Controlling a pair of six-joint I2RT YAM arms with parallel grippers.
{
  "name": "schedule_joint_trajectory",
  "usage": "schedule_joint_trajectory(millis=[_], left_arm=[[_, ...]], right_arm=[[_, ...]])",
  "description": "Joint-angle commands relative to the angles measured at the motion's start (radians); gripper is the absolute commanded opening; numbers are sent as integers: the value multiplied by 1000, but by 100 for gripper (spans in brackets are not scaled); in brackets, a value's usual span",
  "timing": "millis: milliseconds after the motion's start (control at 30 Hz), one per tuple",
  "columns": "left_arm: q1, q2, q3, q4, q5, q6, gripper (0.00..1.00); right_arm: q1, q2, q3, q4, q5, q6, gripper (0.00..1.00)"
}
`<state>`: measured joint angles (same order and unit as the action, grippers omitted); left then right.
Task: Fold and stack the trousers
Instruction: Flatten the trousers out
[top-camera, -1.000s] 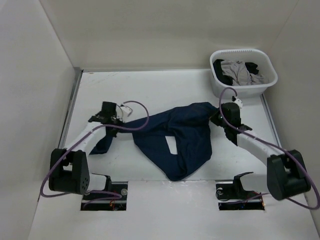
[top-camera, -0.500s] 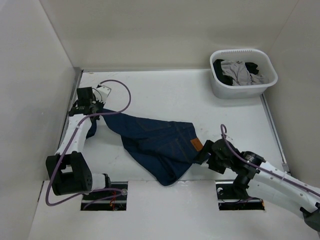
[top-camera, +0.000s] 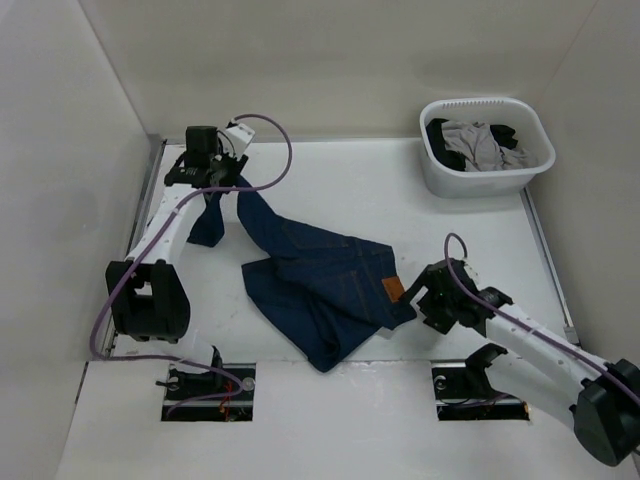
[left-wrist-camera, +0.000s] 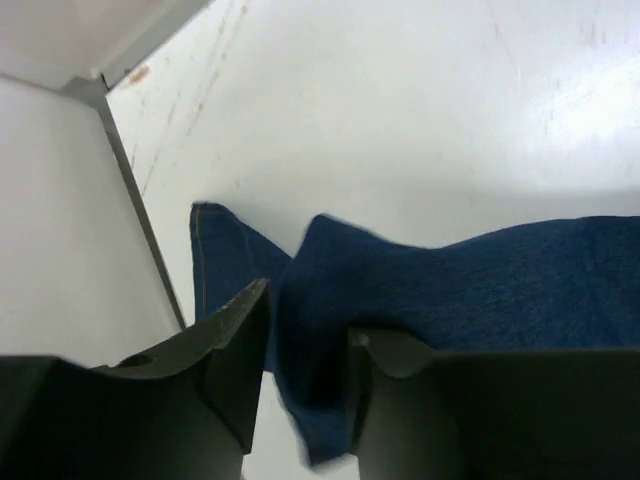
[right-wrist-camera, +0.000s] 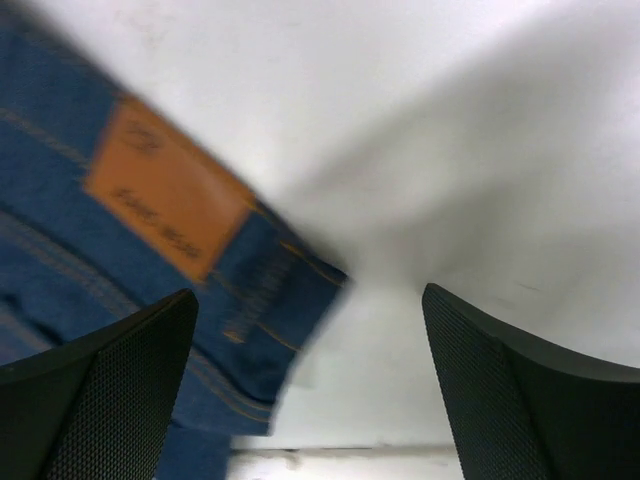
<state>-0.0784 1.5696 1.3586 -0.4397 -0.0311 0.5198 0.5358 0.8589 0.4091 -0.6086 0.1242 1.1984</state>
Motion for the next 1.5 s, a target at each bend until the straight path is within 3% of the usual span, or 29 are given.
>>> schedule_joint_trajectory(millis=[0,67,100,167,333,400,533,667,767,1000,1167,1233,1267,1333,1367,1400,1467], left_arm=[[-11,56,77,6,-30,9,46],[-19,40,54,-24,-32,25,68],[-19,9,28,-28,-26,31,74],[-17,-81,-31,-37,-17,54,77],[-82,-391,-225,-241,108,257,80],[-173,-472,-336,-394,125,315,80],[-367,-540,-574,-513,115,303,74],[-491,-551,-706,-375,62,293,77],[-536,-488,-776,-216,13,325,78],[-602,-384,-793,80,-24,332,78],[-663,-352,-811,119,-17,350,74],[-695,-330,-848,111,3,370,68],[-718,-324,-861,107,14,368,59],[-755,-316,-872,91,28,347,24],[-763,-313,-869,85,19,324,12],[-755,-312,-853,67,-9,303,4],[-675,-348,-798,-8,-64,299,0]], right_arm=[[6,78,-10,213,-80,33,93],[25,112,-13,268,-109,56,85],[28,120,-19,295,-126,73,80],[33,121,-45,358,-171,114,68],[23,114,-85,454,-215,136,11],[-21,89,-53,452,-196,106,0],[-105,43,145,379,-154,-44,0],[-144,29,469,215,-16,-265,0],[-162,52,620,165,25,-368,0],[-188,89,610,197,-18,-373,0],[-199,83,571,231,-18,-370,0],[-213,83,570,234,-18,-378,0],[-225,78,570,237,-18,-379,0],[-253,69,576,242,-24,-384,0],[-269,65,583,242,-29,-390,0],[-286,57,591,242,-35,-395,0],[-325,42,612,237,-44,-411,0]])
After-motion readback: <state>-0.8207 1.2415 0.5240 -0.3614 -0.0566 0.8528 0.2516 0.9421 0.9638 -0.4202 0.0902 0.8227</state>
